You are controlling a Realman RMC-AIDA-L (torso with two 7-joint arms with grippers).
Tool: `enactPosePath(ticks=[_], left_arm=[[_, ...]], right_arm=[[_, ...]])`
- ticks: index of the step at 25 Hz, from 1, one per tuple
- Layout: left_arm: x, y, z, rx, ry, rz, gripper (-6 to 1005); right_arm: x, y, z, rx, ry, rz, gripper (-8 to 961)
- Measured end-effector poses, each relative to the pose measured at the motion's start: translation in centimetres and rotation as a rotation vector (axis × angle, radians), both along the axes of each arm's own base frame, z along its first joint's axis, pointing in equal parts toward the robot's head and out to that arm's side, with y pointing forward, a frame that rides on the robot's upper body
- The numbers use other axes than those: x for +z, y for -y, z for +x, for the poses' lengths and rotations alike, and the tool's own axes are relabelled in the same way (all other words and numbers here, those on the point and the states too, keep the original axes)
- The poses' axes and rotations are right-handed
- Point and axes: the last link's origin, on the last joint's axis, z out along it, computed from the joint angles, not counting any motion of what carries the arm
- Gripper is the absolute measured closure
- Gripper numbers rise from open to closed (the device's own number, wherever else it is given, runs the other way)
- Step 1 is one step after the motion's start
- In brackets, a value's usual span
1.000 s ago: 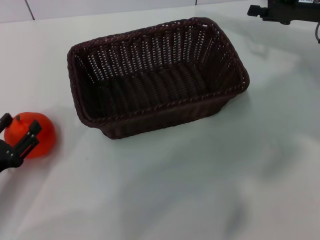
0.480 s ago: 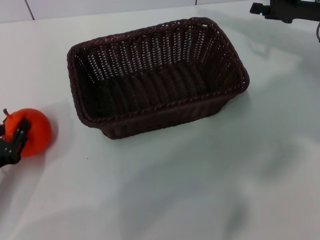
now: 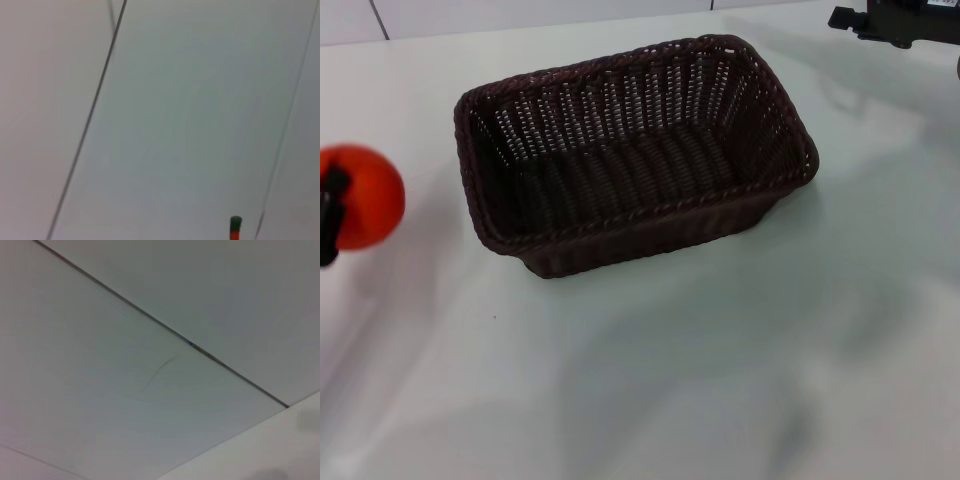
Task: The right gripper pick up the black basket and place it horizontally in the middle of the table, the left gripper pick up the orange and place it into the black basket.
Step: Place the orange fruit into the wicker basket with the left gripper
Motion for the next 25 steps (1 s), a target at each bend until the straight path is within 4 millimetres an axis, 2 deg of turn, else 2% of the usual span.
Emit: enactPosePath(ticks=[4,8,14,18,20,25], left_arm=[[0.9,-1.6,2.7,-0.129,0.098,0.023,759],[1.1,-4.1,5.4,-0.225,0.166,0.000,795],[-1.8,-7.7,8.9,-0.277,0.153,-0.196,838],[-3.2,-8.5,9.4,-0.246,0.123,-0.269,860],[-3.2,-8.5,9.3,-0.242,0.121,-0.272,714],[-2.5,-8.3,8.7,-0.221,0.143,-0.230,598]], right_arm=[[-0.2,0.2,0.2,0.002,-0.002,0.014,179],[-0.4,0.4,0.4,0.003,-0.001,0.020,178],[-0.6,1.2,1.2,-0.008,-0.012,0.027,181],[-0.6,1.7,1.8,-0.020,-0.020,0.034,182],[-0.6,2.0,2.1,-0.027,-0.024,0.038,183],[-0.7,2.1,2.3,-0.026,-0.025,0.048,185]])
